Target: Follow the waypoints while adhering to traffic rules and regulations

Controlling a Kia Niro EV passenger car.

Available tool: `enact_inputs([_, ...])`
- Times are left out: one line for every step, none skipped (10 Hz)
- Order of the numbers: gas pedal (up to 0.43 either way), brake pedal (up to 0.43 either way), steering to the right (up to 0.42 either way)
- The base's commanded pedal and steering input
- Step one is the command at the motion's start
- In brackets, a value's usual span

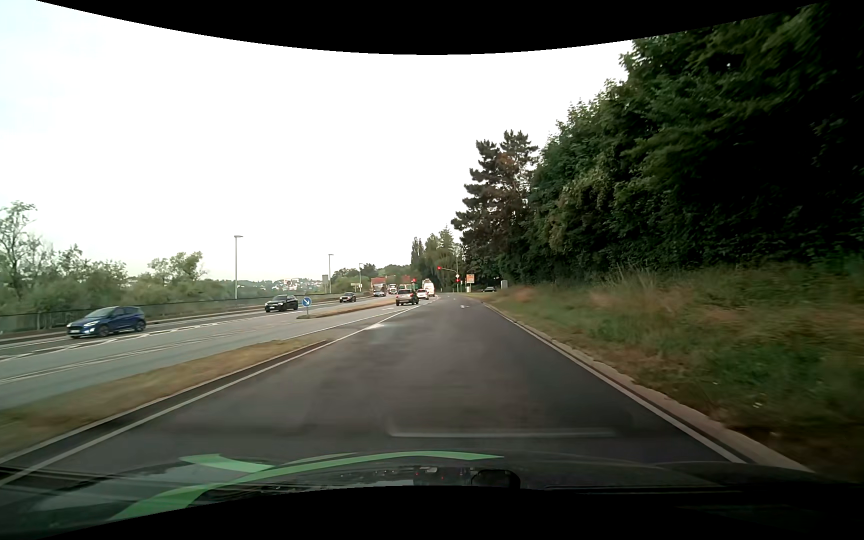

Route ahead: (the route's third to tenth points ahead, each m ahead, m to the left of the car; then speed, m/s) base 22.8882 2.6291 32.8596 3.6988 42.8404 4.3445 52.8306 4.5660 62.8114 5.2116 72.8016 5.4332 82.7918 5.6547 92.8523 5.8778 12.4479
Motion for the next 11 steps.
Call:
enact_inputs([0.067,0.000,0.000])
enact_inputs([0.059,0.000,0.000])
enact_inputs([0.047,0.000,0.000])
enact_inputs([0.028,0.000,0.000])
enact_inputs([0.000,0.000,0.000])
enact_inputs([0.000,0.000,0.000])
enact_inputs([0.000,0.000,0.000])
enact_inputs([0.000,0.000,0.000])
enact_inputs([0.000,0.000,0.000])
enact_inputs([0.000,0.000,-0.001])
enact_inputs([0.000,0.000,-0.001])
